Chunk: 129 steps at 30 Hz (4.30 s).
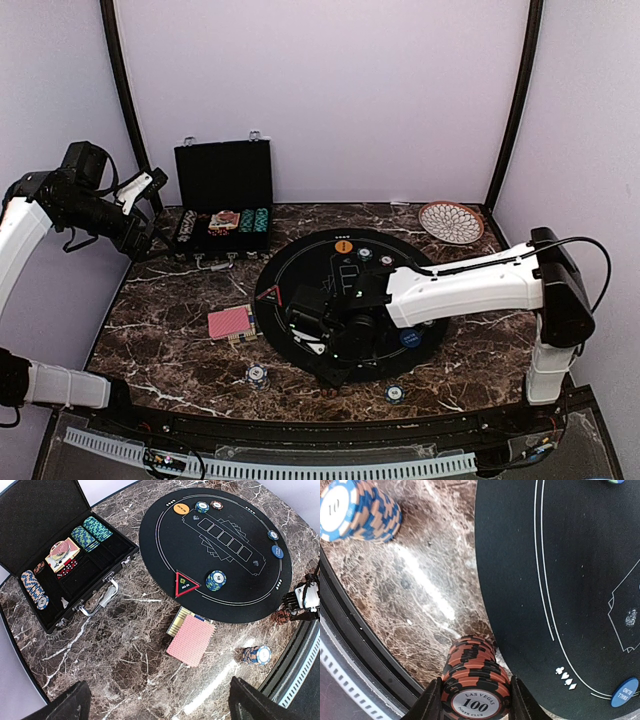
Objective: Distribute texas hold em gaming equipment
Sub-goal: Pick up the pile of poker chips from the pile of poker chips, then place the poker chips pile on the poker table mat, then pick up the pile of poker chips from the pile of poker chips.
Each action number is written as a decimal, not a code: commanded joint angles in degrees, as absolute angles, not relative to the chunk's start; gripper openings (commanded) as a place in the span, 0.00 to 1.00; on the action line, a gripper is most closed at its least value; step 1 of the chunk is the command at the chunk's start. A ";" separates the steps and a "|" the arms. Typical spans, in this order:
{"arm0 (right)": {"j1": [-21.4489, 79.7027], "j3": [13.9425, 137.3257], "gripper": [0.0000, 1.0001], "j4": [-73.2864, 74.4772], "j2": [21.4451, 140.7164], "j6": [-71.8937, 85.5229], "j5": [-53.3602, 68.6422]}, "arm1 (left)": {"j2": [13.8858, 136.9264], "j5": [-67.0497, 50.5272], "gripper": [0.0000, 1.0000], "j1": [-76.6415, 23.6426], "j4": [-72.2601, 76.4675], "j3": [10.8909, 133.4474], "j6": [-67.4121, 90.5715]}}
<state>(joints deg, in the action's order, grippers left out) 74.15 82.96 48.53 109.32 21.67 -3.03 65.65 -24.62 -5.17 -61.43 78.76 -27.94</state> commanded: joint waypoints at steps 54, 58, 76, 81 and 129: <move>66.45 89.64 0.72 47.29 112.10 20.33 -0.98 | 63.79 -25.53 0.99 -5.48 -61.73 77.34 -29.26; 68.17 85.13 0.78 48.34 109.27 21.02 -0.20 | 64.02 -25.79 0.99 -5.45 -61.69 77.39 -29.33; 72.45 80.67 0.87 46.83 110.53 21.81 2.38 | 64.15 -26.02 0.99 -5.45 -61.96 78.02 -29.44; 73.15 81.40 0.82 47.11 111.56 21.49 1.89 | 64.25 -25.91 0.99 -5.45 -61.96 78.34 -29.44; 66.80 74.79 0.11 47.91 100.03 25.78 -4.09 | 64.14 -25.23 0.99 -5.54 -61.61 78.09 -29.43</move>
